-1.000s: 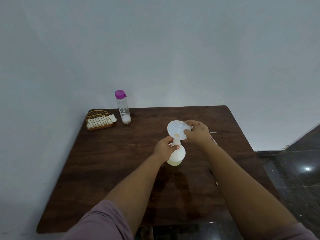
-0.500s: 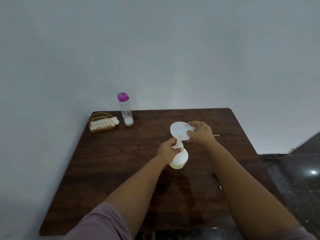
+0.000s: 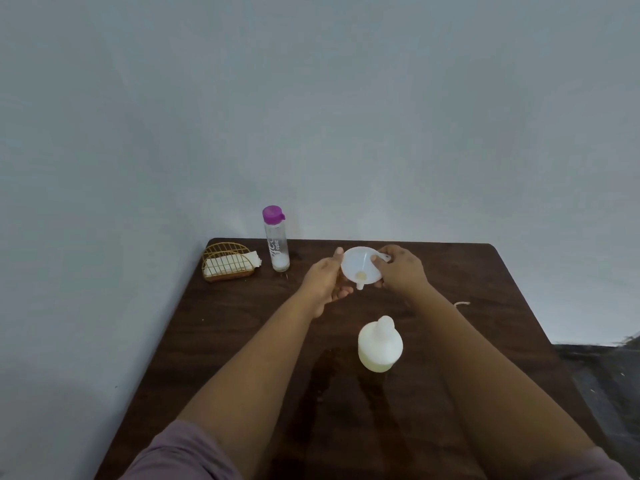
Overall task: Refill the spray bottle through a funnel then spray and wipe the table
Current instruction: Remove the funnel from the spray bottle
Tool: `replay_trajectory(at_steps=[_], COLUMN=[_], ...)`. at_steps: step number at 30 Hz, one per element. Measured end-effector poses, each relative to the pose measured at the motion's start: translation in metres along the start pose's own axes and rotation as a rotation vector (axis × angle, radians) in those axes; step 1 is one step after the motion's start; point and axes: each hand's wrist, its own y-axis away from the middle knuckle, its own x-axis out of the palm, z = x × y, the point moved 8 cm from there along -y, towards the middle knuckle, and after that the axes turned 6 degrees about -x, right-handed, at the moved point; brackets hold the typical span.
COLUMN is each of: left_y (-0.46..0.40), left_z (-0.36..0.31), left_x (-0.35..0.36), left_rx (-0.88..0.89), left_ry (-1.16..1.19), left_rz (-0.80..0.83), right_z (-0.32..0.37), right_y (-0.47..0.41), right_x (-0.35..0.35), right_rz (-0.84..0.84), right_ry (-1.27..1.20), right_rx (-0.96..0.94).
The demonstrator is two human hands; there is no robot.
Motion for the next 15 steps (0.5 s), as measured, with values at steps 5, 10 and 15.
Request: replay_trajectory(at_steps=[5,10,15], left_y=[-0.020,-0.046,-0.071], left_z=[-0.022,-0.044,-0.048], left_x=[-0.025,-0.045,-0.039], left_rx=[0.124,0.167,0.158], left_ry=[-0.125,-0.205,-0.152], left_rz=[-0.112,-0.197,-0.089], right_z=[0.020,0.010,-0.009], right_y=[-0.027,-0.053,-0.081], right_x=[0.022,0.042,0.053], right_rz=[-0.059,-0.029,-0.047], right_ry=[0.040,0.020,-0.187], right_rx=[-0.043,0.071,0.239])
